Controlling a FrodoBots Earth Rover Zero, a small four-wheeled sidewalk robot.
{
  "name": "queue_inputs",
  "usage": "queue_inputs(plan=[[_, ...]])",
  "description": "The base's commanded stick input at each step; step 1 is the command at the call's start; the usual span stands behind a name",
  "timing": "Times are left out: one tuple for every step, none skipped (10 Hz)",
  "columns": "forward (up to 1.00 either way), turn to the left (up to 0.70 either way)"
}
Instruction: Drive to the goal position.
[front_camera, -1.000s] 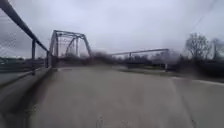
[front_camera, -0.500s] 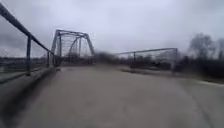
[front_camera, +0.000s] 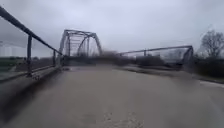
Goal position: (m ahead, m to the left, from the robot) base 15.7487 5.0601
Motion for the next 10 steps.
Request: queue_inputs(plan=[[1.0,0.03],[1.0,0.03],[1.0,0.03],[1.0,0.03],[1.0,0.08],[1.0,0.0],[1.0,0.0],[1.0,0.0],[1.0,0.0],[1.0,0.0]])
